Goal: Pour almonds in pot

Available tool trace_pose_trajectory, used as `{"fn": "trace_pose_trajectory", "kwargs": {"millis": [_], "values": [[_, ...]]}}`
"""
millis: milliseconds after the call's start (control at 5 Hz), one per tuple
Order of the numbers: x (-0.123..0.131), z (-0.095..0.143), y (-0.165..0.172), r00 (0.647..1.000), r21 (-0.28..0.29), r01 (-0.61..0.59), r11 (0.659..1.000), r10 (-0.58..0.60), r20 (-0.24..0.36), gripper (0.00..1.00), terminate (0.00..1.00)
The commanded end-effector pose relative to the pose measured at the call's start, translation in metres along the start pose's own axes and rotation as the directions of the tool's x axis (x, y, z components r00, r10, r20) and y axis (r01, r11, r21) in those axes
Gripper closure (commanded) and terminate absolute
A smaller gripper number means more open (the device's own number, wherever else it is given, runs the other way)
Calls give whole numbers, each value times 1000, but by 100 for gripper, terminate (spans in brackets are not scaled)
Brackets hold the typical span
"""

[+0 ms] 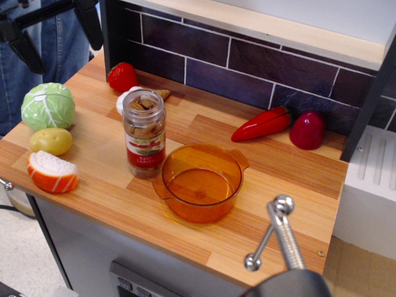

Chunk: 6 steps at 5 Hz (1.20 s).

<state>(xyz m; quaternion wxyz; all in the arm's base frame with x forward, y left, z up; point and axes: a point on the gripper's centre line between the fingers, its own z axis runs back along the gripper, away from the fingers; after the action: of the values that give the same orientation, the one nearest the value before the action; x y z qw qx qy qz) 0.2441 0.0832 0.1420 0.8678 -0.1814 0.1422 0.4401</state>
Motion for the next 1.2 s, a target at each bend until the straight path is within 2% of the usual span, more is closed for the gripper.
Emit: {"fn": "trace_pose_trajectory", "kwargs": {"millis": [0, 600, 800, 1000], "values": [[22, -4, -18, 989, 32, -144, 989, 144, -28, 0, 0], [40, -49, -26, 981, 126, -186, 975, 192, -38, 0, 0], [41, -64, -30, 974, 141, -209, 968, 219, -58, 0, 0], [29, -81, -33, 974, 179, -187, 966, 206, -94, 0, 0]]}}
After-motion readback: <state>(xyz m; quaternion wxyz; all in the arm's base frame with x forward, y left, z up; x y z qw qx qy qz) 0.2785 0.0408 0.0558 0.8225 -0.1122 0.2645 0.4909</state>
